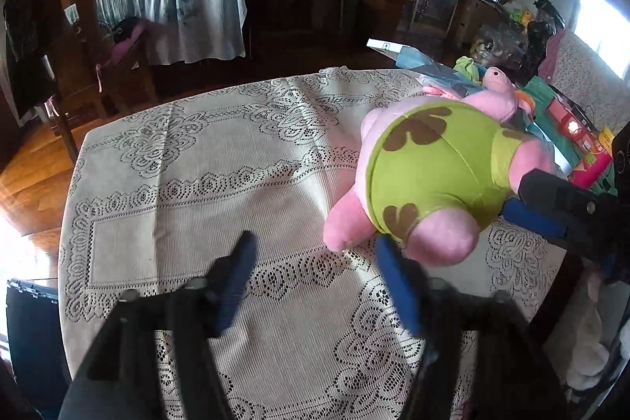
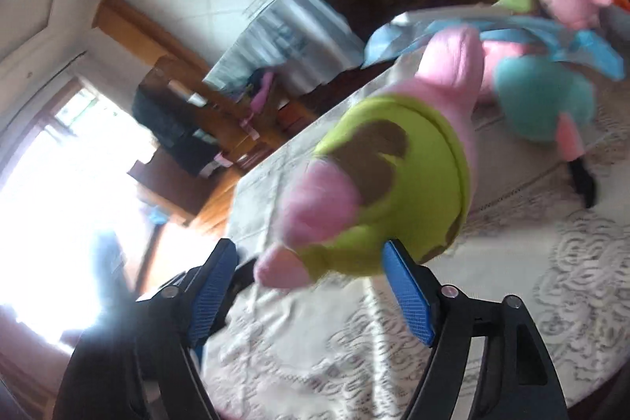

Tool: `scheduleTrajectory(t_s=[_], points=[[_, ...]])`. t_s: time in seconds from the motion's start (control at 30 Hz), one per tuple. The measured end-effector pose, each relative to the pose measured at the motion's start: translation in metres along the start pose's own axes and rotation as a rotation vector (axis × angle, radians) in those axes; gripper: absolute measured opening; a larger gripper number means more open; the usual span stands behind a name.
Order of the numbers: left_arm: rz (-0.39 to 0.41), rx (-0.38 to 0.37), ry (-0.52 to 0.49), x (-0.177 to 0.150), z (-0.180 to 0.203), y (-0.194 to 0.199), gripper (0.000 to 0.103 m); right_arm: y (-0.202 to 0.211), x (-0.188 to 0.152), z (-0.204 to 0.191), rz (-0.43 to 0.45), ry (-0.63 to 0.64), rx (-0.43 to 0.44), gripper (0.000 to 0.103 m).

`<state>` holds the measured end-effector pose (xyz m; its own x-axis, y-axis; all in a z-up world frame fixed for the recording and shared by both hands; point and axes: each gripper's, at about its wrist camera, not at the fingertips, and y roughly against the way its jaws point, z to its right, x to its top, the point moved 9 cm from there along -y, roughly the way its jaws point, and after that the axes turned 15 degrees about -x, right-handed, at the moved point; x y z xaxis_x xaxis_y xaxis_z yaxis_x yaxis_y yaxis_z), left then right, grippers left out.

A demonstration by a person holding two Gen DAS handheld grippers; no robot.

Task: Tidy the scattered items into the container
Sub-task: 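Close both grippers on the pink starfish plush in green shorts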

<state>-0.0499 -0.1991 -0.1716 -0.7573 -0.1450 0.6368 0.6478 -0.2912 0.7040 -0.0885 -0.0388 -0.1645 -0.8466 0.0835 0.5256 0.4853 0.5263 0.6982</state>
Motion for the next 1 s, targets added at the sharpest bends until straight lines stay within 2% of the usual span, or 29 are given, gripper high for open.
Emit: scheduleTrajectory(t_s=[0.03, 0.07, 0.33, 0.47, 0.57, 0.67, 0.77, 0.8, 0.83, 0.87, 0.9, 1.0], points=[[0.016, 0.0, 0.005, 0.0, 0.003, -0.002, 0.103, 0.001, 0.001, 0.007, -0.001, -0.013, -0.012, 0.087], [0.024, -0.019, 0.004, 0.002, 0.008, -0.004, 0.103, 0.002, 0.002, 0.014, -0.002, -0.026, -0.025, 0.093], [-0.017, -0.127, -0.018, 0.001, 0.06, -0.035, 0.103, 0.017, 0.012, 0.07, 0.009, -0.122, -0.122, 0.093], [-0.026, -0.14, -0.013, 0.0, 0.082, -0.051, 0.103, 0.035, 0.026, 0.097, 0.058, -0.151, -0.166, 0.093], [-0.074, -0.157, 0.026, -0.006, 0.092, -0.069, 0.103, 0.026, 0.03, 0.12, 0.022, -0.2, -0.166, 0.093], [-0.08, -0.148, 0.012, -0.006, 0.098, -0.081, 0.103, 0.013, 0.035, 0.137, -0.01, -0.237, -0.154, 0.092], [-0.065, -0.073, -0.032, -0.003, 0.098, -0.096, 0.103, 0.002, 0.043, 0.143, -0.026, -0.251, -0.132, 0.091], [-0.083, -0.089, -0.03, -0.005, 0.099, -0.105, 0.087, -0.002, 0.047, 0.144, -0.037, -0.261, -0.103, 0.091], [-0.103, -0.107, -0.028, -0.007, 0.099, -0.114, 0.066, -0.007, 0.05, 0.145, -0.049, -0.266, -0.086, 0.091], [-0.121, -0.171, 0.014, -0.01, 0.1, -0.12, 0.061, -0.012, 0.052, 0.145, -0.059, -0.275, -0.069, 0.091], [-0.119, -0.179, 0.033, -0.011, 0.098, -0.122, 0.059, -0.019, 0.053, 0.146, -0.073, -0.288, -0.045, 0.091], [-0.095, -0.166, -0.007, -0.011, 0.094, -0.114, 0.052, -0.049, 0.051, 0.136, -0.132, -0.33, 0.044, 0.091]])
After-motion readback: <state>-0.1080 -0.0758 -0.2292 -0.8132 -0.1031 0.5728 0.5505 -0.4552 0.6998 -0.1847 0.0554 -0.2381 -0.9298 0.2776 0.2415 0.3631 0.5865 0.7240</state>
